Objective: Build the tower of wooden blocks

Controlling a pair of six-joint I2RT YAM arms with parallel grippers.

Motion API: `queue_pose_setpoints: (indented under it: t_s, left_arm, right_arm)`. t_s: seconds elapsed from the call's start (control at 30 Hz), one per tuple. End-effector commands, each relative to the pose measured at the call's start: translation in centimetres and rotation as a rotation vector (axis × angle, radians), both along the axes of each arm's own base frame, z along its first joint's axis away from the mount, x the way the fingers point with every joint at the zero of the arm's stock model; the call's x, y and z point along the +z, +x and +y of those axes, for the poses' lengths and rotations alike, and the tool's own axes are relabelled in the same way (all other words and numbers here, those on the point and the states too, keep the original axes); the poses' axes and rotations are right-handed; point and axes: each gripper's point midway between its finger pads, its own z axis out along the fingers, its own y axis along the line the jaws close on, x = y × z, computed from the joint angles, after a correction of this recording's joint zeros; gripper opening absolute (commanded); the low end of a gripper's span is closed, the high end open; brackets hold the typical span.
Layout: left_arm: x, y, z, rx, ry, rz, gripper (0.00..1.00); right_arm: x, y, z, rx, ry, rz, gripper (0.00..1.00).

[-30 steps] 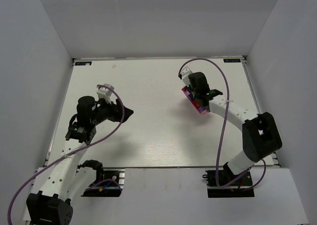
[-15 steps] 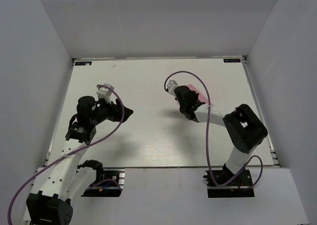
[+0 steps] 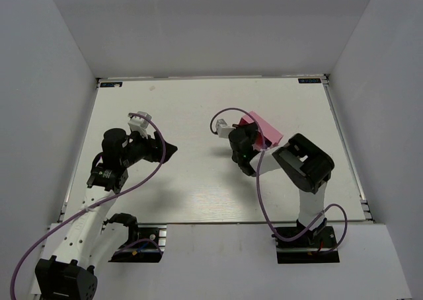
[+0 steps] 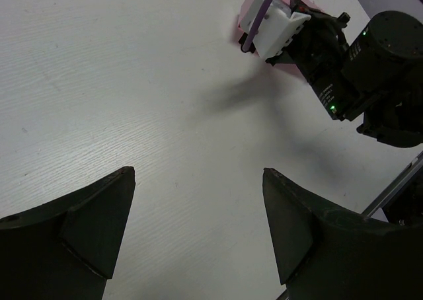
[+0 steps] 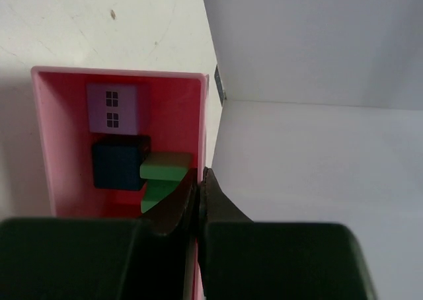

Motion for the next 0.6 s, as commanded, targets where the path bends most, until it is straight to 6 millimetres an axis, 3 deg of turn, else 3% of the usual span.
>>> queue_pose_setpoints:
  t_s: [0.0, 0.13, 0.23, 0.33, 0.57]
  left_arm:
    - [1.2, 0.0, 0.0, 0.001, -0.001, -0.031, 0.88]
    - [1.2, 0.0, 0.0, 0.001, -0.001, -0.031, 0.88]
    - [1.2, 0.0, 0.0, 0.001, -0.001, -0.031, 0.88]
    - [1.2, 0.0, 0.0, 0.001, -0.001, -0.031, 0.88]
    - [1.2, 0.1, 0.2, 0.01, 0.002, -0.032, 0.88]
  right_arm:
    - [3.4, -0.2, 0.3, -0.03, -0.009, -0.166, 0.0]
    - [3.3, -0.6, 0.9, -0.015, -0.022, -0.2, 0.0]
    - [2.5, -0.8, 0.9, -0.009, -0.039, -0.183, 0.07]
    - [2.2, -1.0, 1.0, -0.002, -0.048, -0.171, 0.31]
    - [1.3, -1.5, 1.0, 0.01, -0.035, -0.12, 0.45]
